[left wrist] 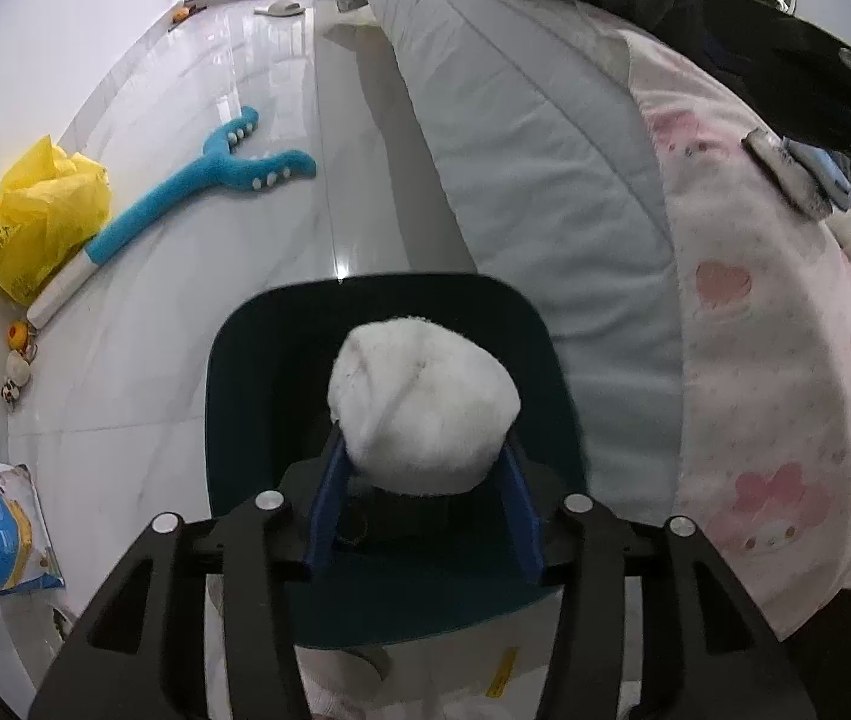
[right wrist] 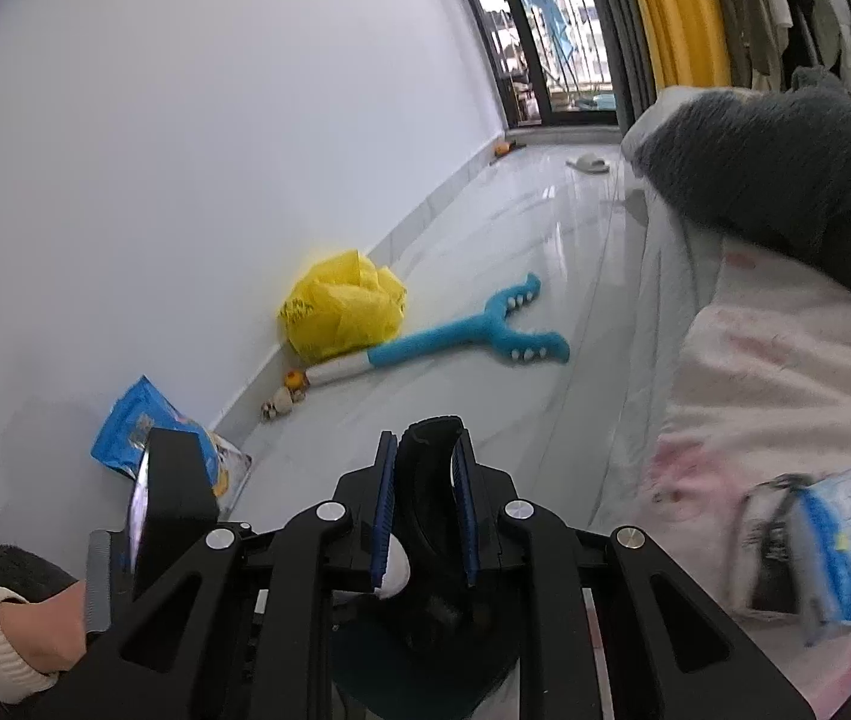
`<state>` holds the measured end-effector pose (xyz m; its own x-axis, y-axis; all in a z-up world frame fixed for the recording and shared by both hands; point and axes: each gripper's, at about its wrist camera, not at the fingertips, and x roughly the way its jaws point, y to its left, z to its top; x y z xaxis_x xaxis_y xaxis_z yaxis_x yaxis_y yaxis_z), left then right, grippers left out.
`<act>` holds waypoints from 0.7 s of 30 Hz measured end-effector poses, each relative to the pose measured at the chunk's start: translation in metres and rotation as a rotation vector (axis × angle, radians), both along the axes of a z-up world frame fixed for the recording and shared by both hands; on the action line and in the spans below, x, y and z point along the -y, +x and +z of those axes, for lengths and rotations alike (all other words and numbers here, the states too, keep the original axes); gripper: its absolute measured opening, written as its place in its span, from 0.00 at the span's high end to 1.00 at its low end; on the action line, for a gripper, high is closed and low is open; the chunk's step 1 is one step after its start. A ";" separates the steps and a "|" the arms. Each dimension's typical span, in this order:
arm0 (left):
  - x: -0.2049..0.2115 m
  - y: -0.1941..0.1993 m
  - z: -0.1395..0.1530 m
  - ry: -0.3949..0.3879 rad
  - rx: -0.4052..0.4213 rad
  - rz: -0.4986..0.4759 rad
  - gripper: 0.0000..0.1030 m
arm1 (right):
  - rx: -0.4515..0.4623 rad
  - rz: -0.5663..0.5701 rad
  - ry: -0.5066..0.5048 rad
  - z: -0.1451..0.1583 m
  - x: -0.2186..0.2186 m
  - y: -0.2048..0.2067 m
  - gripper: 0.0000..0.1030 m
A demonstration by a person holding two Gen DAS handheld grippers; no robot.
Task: Collect trash
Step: 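Open the left tool to drop the sock ball into the bin, then move both tools back over the bed toward the blue tissue pack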
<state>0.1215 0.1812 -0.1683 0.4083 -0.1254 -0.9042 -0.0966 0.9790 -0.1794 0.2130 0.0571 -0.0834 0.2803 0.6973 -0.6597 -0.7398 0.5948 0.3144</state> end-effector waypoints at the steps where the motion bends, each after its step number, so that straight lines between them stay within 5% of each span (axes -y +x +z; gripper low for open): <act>1: -0.001 -0.002 -0.001 -0.003 -0.006 -0.002 0.45 | -0.007 0.004 -0.006 -0.003 -0.002 -0.001 0.82; 7: -0.011 -0.010 0.000 0.006 -0.003 0.009 0.29 | -0.050 0.026 -0.054 -0.022 -0.023 -0.002 0.82; 21: -0.060 -0.028 0.030 -0.001 0.142 0.120 0.27 | -0.166 0.086 -0.170 -0.083 -0.074 -0.009 0.82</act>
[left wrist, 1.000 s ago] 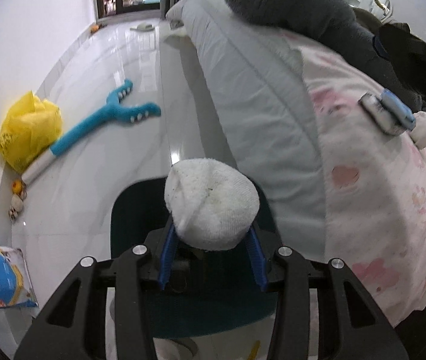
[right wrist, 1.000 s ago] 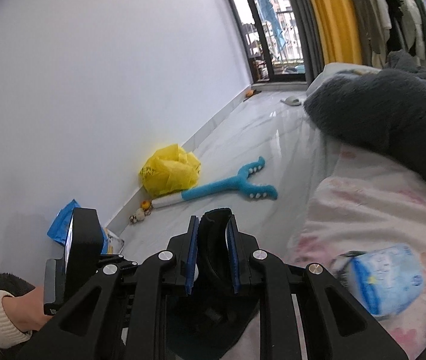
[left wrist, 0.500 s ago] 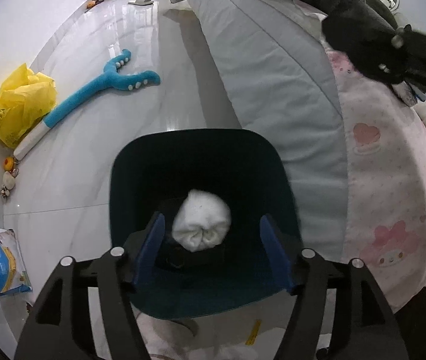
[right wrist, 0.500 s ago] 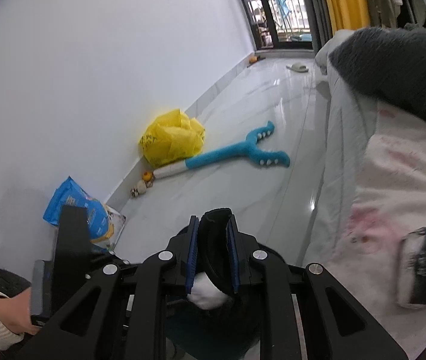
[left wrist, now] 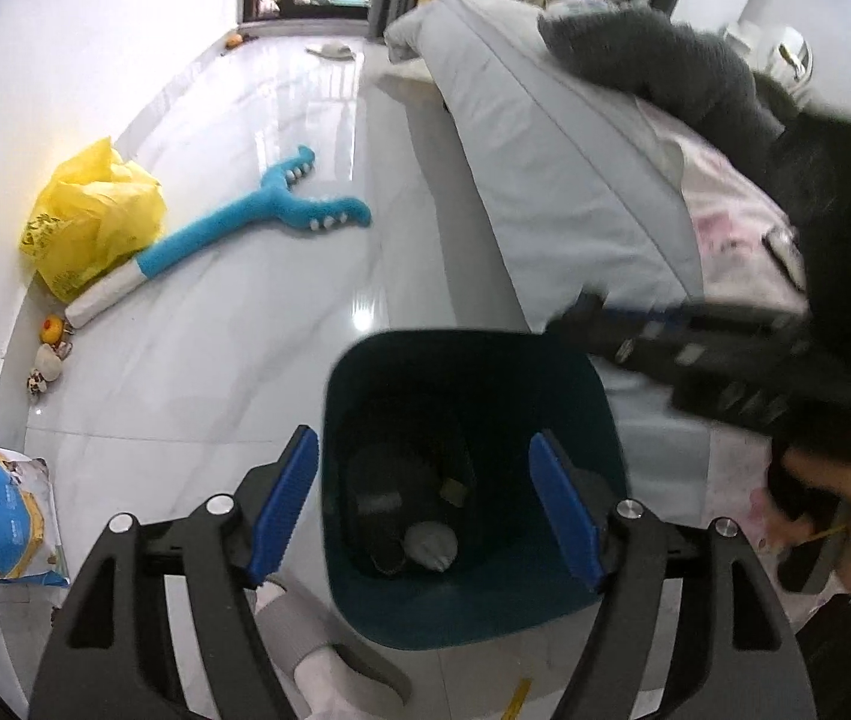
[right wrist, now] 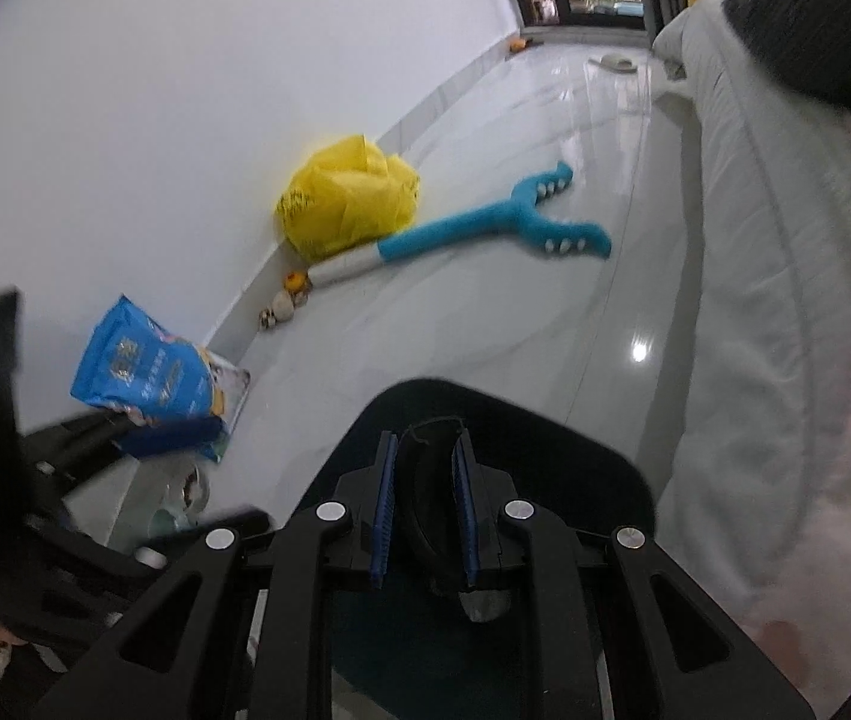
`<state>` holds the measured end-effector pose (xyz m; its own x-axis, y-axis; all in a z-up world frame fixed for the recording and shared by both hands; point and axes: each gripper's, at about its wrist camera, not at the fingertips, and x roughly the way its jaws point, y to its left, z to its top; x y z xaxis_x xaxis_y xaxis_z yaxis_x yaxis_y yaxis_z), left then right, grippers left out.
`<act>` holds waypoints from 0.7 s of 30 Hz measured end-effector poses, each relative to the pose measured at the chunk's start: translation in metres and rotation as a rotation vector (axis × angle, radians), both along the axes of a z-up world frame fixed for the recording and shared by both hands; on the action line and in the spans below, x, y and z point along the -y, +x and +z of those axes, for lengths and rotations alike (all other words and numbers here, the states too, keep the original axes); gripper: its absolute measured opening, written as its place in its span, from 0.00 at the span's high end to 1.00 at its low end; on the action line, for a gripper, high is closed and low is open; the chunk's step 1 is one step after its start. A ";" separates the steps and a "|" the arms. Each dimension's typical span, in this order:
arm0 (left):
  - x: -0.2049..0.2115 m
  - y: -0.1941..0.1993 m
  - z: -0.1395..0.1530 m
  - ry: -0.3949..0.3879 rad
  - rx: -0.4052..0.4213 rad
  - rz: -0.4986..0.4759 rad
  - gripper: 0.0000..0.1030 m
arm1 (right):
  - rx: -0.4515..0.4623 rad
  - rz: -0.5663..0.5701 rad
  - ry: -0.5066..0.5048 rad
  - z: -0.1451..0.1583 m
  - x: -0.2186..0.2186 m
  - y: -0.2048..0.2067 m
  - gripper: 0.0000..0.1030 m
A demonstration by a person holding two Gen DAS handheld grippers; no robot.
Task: Collect trash
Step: 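Move both tools back over the bed toward the blue tissue pack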
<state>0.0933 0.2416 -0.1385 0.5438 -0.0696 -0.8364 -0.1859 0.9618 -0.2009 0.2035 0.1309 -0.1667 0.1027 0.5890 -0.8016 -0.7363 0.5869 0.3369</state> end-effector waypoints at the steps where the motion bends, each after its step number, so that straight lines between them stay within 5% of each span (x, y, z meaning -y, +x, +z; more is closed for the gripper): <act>1: -0.004 -0.002 0.002 0.002 0.014 0.009 0.28 | -0.006 0.006 -0.014 -0.005 -0.003 -0.002 0.82; 10: -0.021 -0.014 0.031 0.011 0.112 0.051 0.40 | -0.091 0.053 -0.140 -0.058 -0.021 -0.015 0.82; 21: -0.021 -0.019 0.075 0.013 0.251 0.070 0.40 | -0.160 0.084 -0.261 -0.092 -0.025 -0.031 0.80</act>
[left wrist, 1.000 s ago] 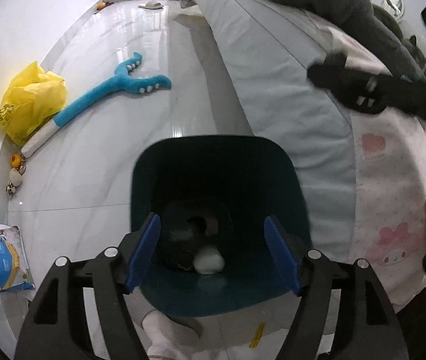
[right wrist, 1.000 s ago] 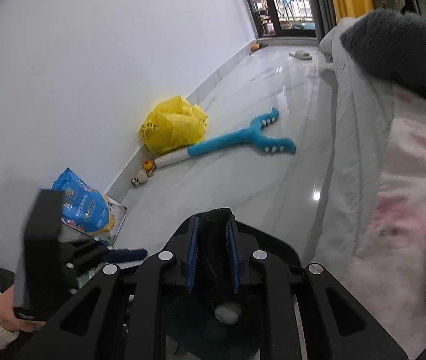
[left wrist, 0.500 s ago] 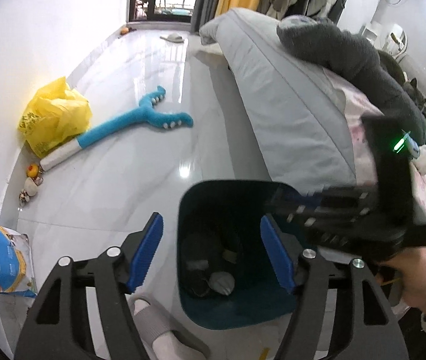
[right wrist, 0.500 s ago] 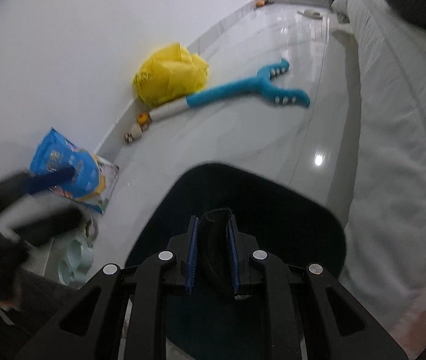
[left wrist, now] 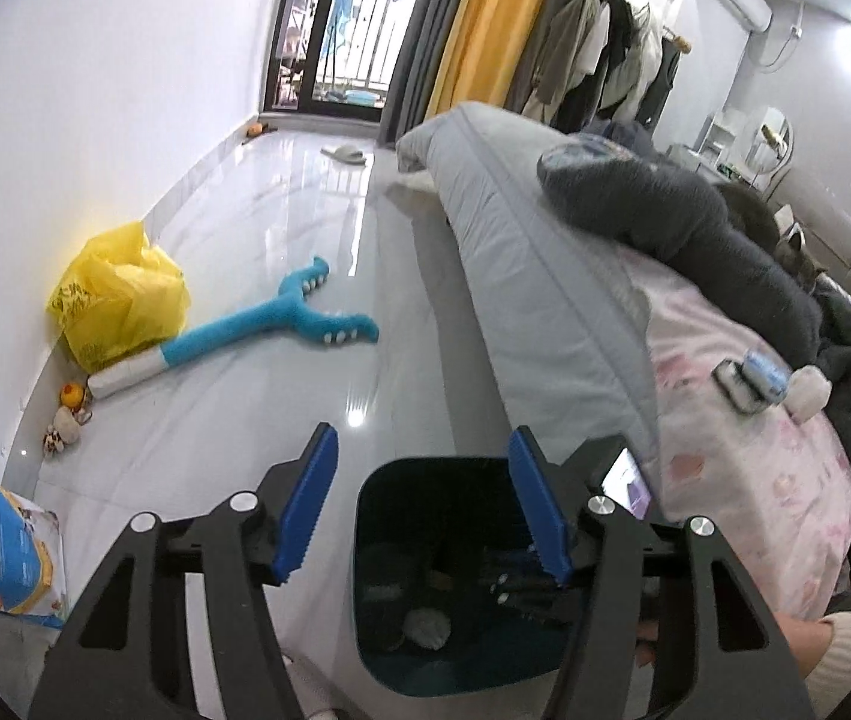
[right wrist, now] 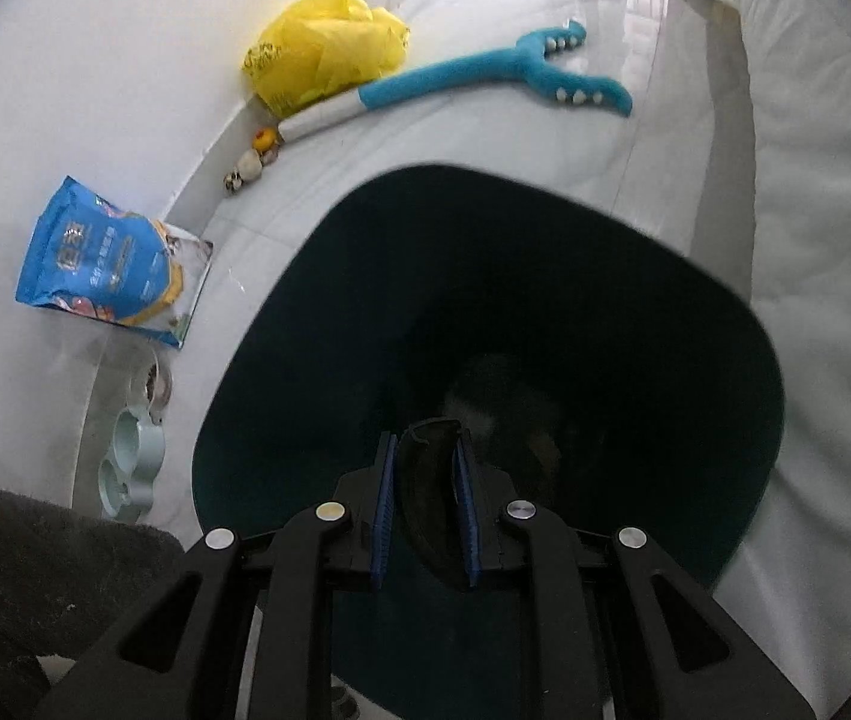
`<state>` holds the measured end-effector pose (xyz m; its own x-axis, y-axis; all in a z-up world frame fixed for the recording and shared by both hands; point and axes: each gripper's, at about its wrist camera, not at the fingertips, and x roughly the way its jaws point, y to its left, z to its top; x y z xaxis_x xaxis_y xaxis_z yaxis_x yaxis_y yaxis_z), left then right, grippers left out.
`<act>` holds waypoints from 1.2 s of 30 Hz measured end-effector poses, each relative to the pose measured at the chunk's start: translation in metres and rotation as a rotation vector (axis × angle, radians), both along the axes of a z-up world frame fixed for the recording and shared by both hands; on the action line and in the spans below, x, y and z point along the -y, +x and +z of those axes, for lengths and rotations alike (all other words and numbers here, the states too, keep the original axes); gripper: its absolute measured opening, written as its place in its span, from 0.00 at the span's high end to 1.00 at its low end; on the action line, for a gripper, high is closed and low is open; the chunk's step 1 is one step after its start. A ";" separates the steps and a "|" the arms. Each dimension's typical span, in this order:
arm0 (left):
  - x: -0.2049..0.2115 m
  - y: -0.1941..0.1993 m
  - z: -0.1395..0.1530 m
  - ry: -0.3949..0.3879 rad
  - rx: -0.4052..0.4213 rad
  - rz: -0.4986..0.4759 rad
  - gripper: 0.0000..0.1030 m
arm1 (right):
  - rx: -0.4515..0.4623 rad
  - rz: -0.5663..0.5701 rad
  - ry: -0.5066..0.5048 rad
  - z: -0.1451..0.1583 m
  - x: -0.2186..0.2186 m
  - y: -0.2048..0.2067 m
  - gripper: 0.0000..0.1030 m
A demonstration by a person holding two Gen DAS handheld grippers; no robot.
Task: Collect trash
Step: 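Move both tools back over the bed toward the blue tissue pack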
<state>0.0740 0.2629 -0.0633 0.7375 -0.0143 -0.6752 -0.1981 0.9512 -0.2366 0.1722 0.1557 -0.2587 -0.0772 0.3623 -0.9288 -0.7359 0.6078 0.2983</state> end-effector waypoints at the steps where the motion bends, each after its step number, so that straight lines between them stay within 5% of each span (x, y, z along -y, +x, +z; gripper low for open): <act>1: 0.000 0.000 0.005 0.006 0.013 0.008 0.40 | -0.009 0.006 -0.006 -0.001 0.000 -0.002 0.75; 2: 0.000 0.000 0.008 0.008 0.022 0.012 0.40 | -0.009 0.012 -0.015 -0.001 0.001 -0.004 0.61; 4: 0.000 -0.001 0.016 0.006 0.044 0.023 0.40 | -0.003 0.018 -0.018 0.002 0.002 -0.008 0.50; 14: 0.016 0.005 0.052 -0.026 0.121 0.024 0.40 | 0.052 0.055 0.074 0.048 0.022 -0.024 0.46; 19: 0.033 0.014 0.065 -0.019 0.136 0.010 0.39 | 0.123 0.059 0.140 0.082 0.038 -0.024 0.39; 36: 0.095 0.046 0.089 0.018 0.181 -0.073 0.28 | 0.350 0.010 0.315 0.174 0.128 0.001 0.38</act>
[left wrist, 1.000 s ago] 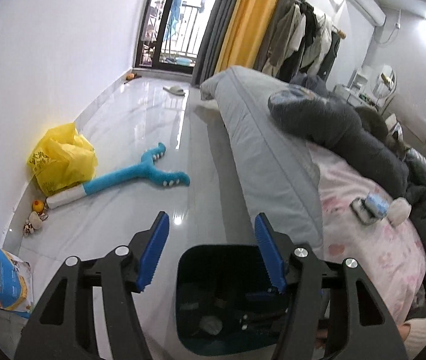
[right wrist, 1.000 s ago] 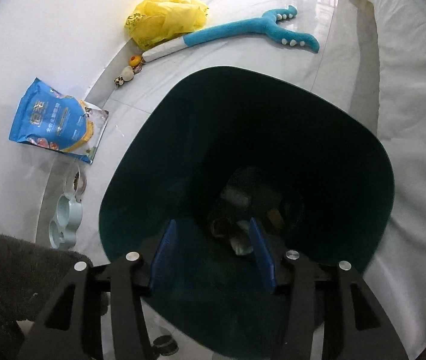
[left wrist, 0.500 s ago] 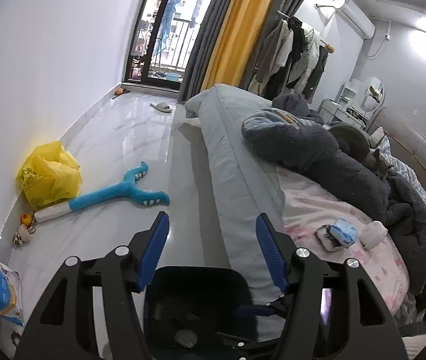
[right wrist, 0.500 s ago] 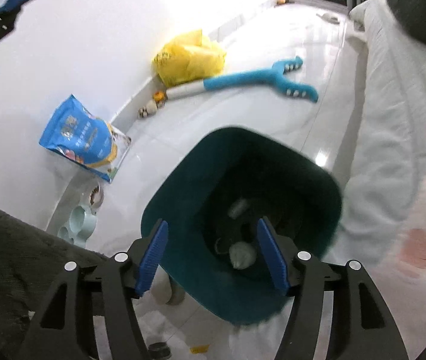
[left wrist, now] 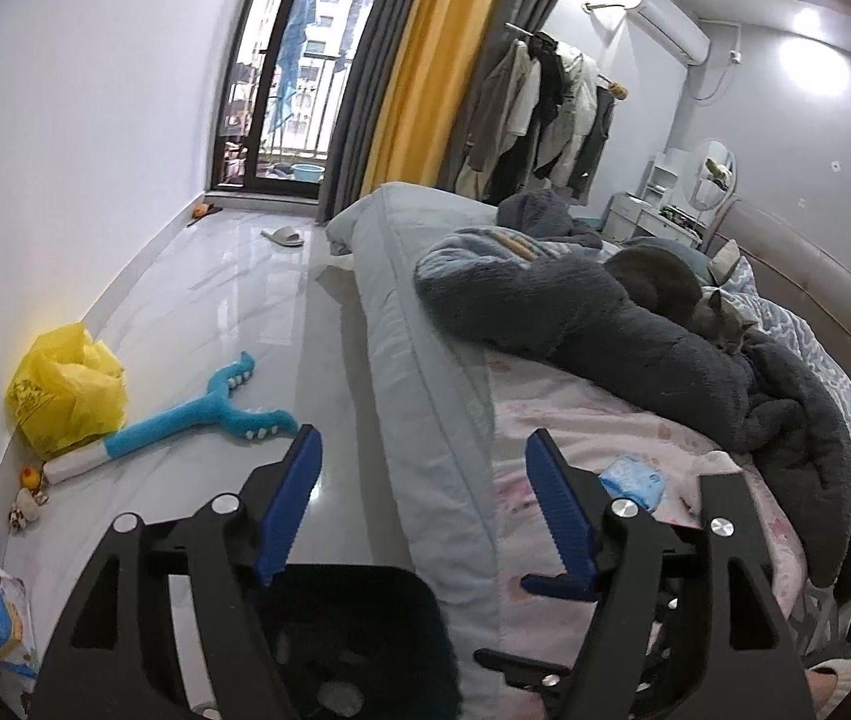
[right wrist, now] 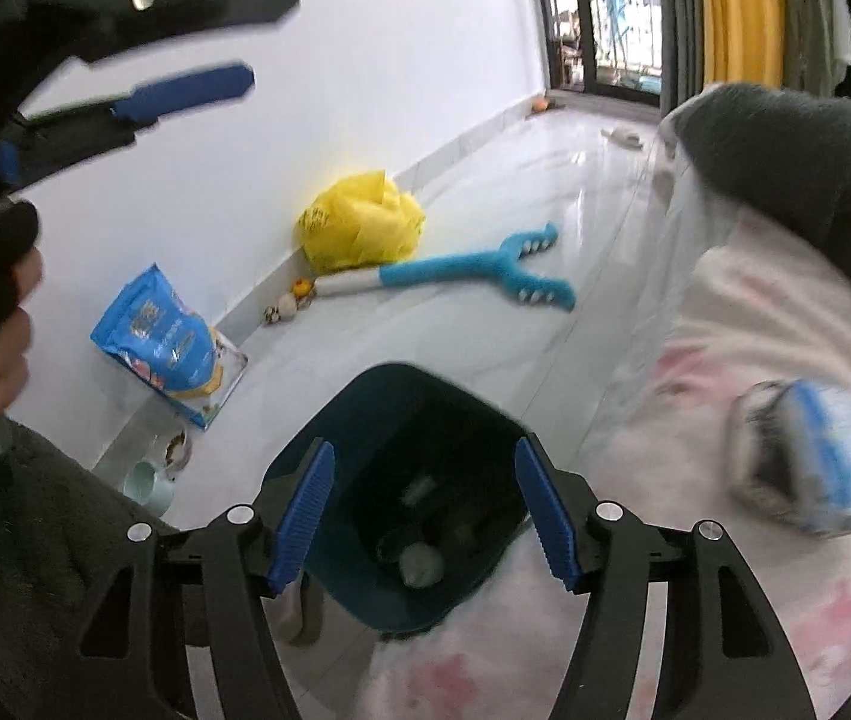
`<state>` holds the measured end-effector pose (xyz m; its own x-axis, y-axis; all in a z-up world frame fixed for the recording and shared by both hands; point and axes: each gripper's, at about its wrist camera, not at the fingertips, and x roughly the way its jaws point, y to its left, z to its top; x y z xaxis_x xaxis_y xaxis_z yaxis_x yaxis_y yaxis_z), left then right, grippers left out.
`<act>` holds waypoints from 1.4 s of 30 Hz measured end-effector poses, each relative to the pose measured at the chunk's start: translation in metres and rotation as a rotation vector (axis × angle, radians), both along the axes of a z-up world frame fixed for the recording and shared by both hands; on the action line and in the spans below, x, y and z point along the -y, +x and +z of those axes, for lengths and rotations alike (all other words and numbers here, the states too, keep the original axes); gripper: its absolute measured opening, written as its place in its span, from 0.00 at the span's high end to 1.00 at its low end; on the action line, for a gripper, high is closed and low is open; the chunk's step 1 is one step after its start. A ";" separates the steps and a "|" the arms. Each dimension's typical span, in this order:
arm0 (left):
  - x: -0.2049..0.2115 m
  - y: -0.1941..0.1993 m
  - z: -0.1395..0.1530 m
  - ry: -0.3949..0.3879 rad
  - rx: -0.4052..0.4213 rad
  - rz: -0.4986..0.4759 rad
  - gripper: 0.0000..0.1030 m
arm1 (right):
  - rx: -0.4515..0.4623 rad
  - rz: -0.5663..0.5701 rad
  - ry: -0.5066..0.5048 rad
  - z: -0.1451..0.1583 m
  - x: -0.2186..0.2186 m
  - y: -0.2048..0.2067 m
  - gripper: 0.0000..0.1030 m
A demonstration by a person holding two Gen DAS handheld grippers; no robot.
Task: Collect trash
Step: 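Move both tools back over the bed toward the blue tissue pack, then close the left tool on the blue tissue pack while the right tool grasps a white sock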
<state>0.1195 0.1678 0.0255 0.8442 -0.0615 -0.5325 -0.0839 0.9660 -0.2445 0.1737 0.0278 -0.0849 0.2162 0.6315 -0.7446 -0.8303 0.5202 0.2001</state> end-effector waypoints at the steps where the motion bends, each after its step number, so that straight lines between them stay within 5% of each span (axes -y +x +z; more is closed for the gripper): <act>1: 0.006 0.004 0.000 0.003 -0.001 -0.005 0.28 | 0.012 -0.007 0.013 0.005 0.006 0.003 0.38; 13: 0.053 0.042 -0.015 0.052 -0.049 -0.133 0.18 | 0.147 -0.122 0.040 0.039 0.077 0.056 0.30; 28: 0.116 0.077 -0.039 0.032 -0.109 -0.316 0.11 | 0.143 -0.353 0.077 0.045 0.172 0.109 0.25; 42: 0.176 0.109 -0.076 0.140 -0.179 -0.370 0.09 | 0.110 -0.431 0.103 0.034 0.220 0.127 0.20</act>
<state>0.2283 -0.0083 -0.0503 0.6721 -0.2595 -0.6934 0.2450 0.9618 -0.1225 0.3010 -0.1926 -0.0505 0.5496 0.5364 -0.6405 -0.5618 0.8047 0.1919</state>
